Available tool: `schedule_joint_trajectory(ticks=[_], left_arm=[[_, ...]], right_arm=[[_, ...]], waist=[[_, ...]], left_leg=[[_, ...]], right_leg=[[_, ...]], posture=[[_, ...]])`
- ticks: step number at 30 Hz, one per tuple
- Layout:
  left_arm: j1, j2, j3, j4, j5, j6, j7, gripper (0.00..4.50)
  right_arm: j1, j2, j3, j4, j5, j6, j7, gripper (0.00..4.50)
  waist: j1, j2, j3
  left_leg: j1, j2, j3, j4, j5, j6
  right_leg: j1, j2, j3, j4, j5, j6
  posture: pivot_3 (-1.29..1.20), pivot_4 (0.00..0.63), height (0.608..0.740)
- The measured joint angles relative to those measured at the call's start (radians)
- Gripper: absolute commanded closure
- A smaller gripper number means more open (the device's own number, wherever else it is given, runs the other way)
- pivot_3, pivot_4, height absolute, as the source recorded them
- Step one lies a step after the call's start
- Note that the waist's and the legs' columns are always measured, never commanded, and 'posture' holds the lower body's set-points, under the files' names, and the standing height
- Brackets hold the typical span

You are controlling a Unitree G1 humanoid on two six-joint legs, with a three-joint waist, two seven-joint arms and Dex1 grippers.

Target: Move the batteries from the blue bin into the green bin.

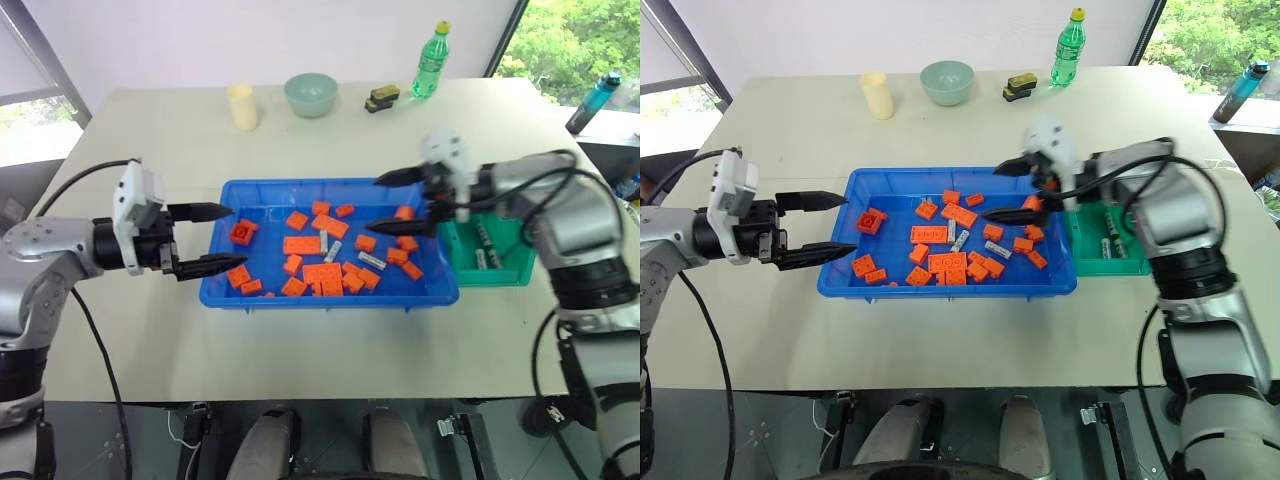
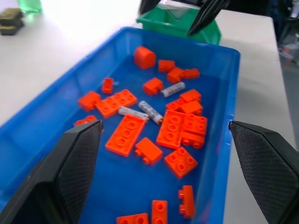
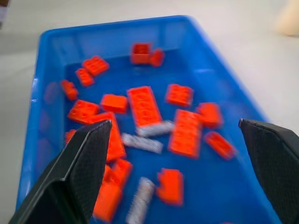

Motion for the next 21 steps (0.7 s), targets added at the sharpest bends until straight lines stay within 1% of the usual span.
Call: schedule_joint_trajectory(ticks=[4, 7, 10, 16, 21], left_arm=[[0.021, 0.003, -0.005, -0.038, -0.001, 0.005, -0.012, 0.00], [0.037, 0.003, -0.006, -0.066, -0.002, 0.009, -0.014, 0.00], [0.049, 0.003, -0.006, -0.071, -0.001, 0.009, -0.013, 0.00], [0.057, 0.003, -0.006, -0.084, 0.000, 0.009, 0.001, 0.00], [0.073, 0.002, -0.004, -0.100, -0.001, 0.010, 0.021, 0.00]], right_arm=[[-0.059, 0.115, 0.094, 0.081, -0.090, -0.009, -0.034, 0.04], [-0.085, 0.200, 0.164, 0.176, -0.151, -0.022, -0.051, 0.04], [-0.110, 0.263, 0.203, 0.273, -0.192, -0.034, -0.052, 0.04], [-0.149, 0.328, 0.235, 0.409, -0.256, -0.105, -0.022, 0.04], [-0.183, 0.350, 0.236, 0.538, -0.303, -0.174, -0.001, 0.04]], waist=[[-0.004, 0.000, 0.000], [-0.007, 0.000, 0.000], [-0.006, 0.000, 0.000], [-0.007, 0.000, 0.000], [-0.017, 0.000, 0.000]], left_leg=[[0.000, 0.000, 0.000, 0.000, 0.000, 0.000], [0.000, 0.000, 0.000, 0.000, 0.000, 0.000], [0.000, 0.000, 0.000, 0.000, 0.000, 0.000], [0.000, 0.000, 0.000, 0.001, 0.000, 0.000], [0.000, 0.000, -0.001, 0.000, 0.000, 0.000]], right_leg=[[-0.001, 0.000, 0.000, 0.001, 0.000, 0.000], [-0.003, 0.000, 0.000, 0.008, 0.000, 0.000], [-0.003, 0.000, 0.000, 0.008, 0.000, 0.000], [-0.003, 0.000, 0.000, 0.008, 0.000, 0.000], [-0.004, 0.000, 0.000, 0.009, 0.000, 0.000]], posture=[[0.00, 0.150, 0.730], [0.00, 0.150, 0.730], [0.00, 0.150, 0.730], [0.00, 0.150, 0.730], [0.00, 0.150, 0.730]])
